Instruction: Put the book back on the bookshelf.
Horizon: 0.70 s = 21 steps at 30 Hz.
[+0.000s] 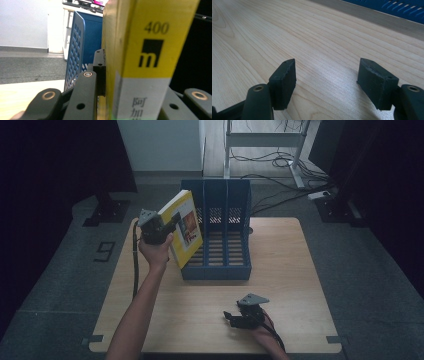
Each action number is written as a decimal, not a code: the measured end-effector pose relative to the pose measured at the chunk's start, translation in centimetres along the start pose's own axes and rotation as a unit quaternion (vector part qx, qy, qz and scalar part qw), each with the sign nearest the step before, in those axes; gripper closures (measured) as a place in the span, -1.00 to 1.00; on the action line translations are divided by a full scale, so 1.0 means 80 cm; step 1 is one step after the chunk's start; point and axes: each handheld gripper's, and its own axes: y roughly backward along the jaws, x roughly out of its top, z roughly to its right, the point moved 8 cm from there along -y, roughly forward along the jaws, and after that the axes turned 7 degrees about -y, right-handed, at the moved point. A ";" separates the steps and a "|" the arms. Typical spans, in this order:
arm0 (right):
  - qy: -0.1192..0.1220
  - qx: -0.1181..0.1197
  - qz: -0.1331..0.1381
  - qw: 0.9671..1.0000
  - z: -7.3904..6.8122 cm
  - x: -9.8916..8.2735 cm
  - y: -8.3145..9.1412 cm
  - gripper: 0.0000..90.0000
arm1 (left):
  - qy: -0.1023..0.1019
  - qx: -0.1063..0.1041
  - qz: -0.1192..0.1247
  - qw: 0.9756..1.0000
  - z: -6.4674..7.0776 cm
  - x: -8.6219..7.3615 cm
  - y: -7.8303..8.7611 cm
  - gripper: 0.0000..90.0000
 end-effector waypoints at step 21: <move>-0.003 0.002 -0.001 1.000 0.000 0.000 0.000 -0.32 | -0.006 0.026 -0.009 1.000 0.003 -0.008 -0.028 0.68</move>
